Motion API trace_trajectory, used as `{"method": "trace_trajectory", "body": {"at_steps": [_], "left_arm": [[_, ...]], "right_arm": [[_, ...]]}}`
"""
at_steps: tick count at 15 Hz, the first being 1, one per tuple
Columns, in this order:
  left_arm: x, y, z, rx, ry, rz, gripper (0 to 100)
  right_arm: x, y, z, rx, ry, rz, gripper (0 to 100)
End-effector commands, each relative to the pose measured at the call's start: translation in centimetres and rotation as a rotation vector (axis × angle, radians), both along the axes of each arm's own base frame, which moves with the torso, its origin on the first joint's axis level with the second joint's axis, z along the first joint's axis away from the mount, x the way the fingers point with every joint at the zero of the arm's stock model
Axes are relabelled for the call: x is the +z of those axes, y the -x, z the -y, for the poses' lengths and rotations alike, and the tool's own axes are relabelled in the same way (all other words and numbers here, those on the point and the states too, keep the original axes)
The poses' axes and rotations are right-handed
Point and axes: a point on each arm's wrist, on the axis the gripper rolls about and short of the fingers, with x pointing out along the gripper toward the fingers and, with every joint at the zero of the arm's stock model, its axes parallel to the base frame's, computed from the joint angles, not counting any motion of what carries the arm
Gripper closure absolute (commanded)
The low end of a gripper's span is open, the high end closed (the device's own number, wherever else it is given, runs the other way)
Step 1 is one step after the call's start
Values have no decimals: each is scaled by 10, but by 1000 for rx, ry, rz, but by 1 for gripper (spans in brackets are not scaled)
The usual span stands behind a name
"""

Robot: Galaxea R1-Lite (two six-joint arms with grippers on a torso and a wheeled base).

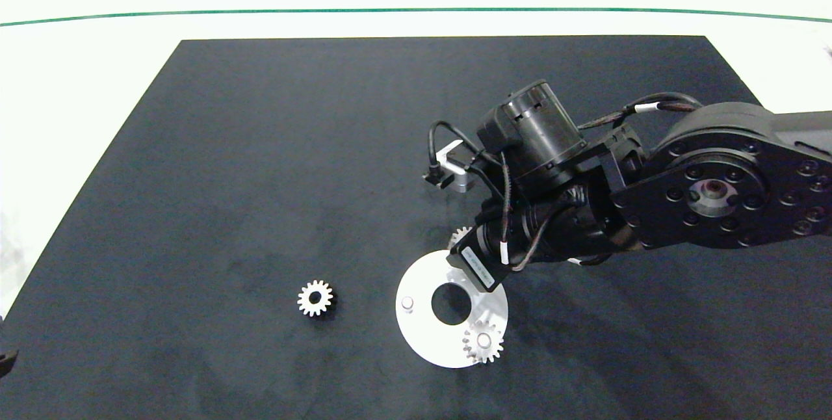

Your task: Install three planetary gears onto the carrier pins

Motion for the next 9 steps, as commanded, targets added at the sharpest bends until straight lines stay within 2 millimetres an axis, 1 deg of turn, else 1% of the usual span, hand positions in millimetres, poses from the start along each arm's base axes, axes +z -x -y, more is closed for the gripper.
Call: {"method": "trace_trajectory", "body": {"at_steps": [1,9], "left_arm": [[-1,0,0,-2,-2,-7,0],[-1,0,0,-2,-2,-7,0]], "right_arm": [[-3,0,0,-2,14,-7,87],[-8,2,-2,-37,64,14,87]]}}
